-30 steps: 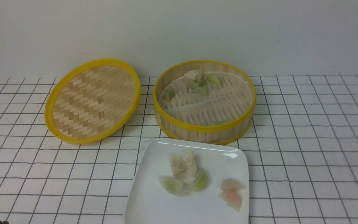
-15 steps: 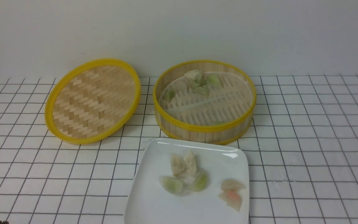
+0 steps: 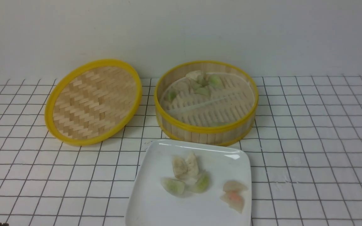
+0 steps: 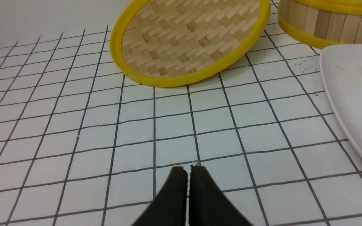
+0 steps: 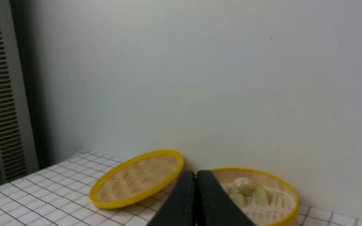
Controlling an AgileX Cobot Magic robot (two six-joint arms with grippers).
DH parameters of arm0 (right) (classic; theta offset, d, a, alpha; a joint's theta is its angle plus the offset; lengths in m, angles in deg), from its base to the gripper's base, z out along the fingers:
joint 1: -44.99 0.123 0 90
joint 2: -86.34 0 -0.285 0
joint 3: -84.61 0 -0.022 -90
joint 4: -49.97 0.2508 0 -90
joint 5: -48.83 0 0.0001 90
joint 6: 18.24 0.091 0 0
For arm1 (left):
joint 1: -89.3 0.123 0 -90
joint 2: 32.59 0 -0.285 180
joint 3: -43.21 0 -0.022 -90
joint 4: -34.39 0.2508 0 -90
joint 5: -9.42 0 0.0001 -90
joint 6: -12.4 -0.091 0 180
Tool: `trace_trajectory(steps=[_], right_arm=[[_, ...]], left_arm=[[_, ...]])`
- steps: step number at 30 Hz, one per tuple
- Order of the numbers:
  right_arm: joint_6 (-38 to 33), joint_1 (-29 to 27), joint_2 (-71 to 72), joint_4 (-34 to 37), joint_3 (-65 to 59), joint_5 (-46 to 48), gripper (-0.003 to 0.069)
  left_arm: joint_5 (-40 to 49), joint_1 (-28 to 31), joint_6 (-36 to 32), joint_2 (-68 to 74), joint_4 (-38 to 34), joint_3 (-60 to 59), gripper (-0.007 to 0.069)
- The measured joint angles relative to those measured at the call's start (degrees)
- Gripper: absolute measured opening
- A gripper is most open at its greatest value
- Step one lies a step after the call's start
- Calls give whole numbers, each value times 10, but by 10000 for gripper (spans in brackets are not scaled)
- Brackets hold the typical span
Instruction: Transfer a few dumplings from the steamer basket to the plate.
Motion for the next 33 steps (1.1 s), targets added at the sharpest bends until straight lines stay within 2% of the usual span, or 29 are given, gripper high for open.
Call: trace_trajectory(steps=[1, 4, 6, 11, 15, 33], right_arm=[[0, -9, 0, 0, -4, 0, -14], [-2, -121, 0, -13, -58, 1, -14], [-5, -174, 0, -19, -91, 2, -14], [-5, -254, 0, -29, -177, 4, -14], [-2, -265, 0, -30, -218, -12, -14], [-2, -265, 0, -28, -221, -26, -14]], left_arm=[[0, 0, 0, 0, 0, 0, -6], [0, 0, 0, 0, 0, 0, -6], [0, 0, 0, 0, 0, 0, -6], [0, 0, 0, 0, 0, 0, -6], [0, 0, 0, 0, 0, 0, -6], [0, 0, -2, 0, 0, 0, -6]])
